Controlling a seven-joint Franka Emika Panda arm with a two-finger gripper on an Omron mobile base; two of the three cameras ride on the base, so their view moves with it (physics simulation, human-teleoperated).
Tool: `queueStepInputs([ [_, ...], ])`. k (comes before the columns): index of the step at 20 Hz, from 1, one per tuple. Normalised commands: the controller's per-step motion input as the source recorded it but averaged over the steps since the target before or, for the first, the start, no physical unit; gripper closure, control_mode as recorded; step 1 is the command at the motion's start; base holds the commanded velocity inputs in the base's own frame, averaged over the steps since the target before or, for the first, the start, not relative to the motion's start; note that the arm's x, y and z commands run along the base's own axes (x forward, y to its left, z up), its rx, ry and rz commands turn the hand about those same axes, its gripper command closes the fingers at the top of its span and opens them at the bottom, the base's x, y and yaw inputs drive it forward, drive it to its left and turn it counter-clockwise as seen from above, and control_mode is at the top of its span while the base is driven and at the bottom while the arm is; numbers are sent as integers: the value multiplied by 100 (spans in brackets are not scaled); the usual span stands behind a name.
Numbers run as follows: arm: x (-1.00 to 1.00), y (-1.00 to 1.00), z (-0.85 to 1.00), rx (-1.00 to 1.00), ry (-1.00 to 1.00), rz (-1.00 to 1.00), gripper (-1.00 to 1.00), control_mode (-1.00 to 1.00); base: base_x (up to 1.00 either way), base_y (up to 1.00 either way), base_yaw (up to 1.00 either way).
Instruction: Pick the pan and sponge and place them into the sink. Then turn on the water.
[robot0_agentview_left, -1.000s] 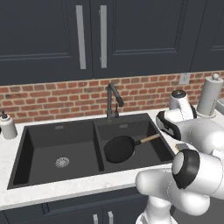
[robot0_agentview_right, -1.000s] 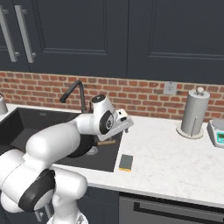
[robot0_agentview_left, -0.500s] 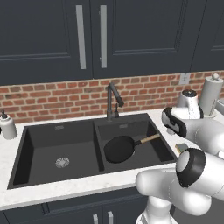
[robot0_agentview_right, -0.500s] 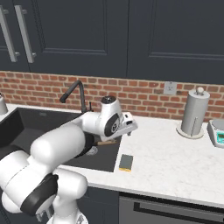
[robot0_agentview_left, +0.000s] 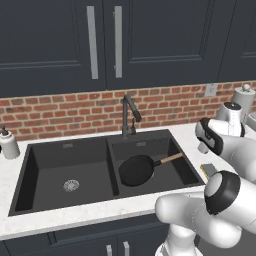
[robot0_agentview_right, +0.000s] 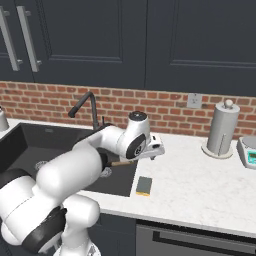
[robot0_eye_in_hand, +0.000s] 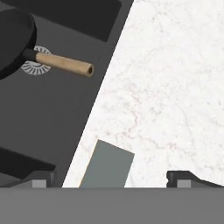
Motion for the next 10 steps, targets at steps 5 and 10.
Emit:
queueStepInputs([
  [5, -14, -3, 0, 0, 3, -14, -100, -100, 0, 0, 0],
  [10, -20, -6, -4, 0, 2, -11, -100, -100, 0, 0, 0],
])
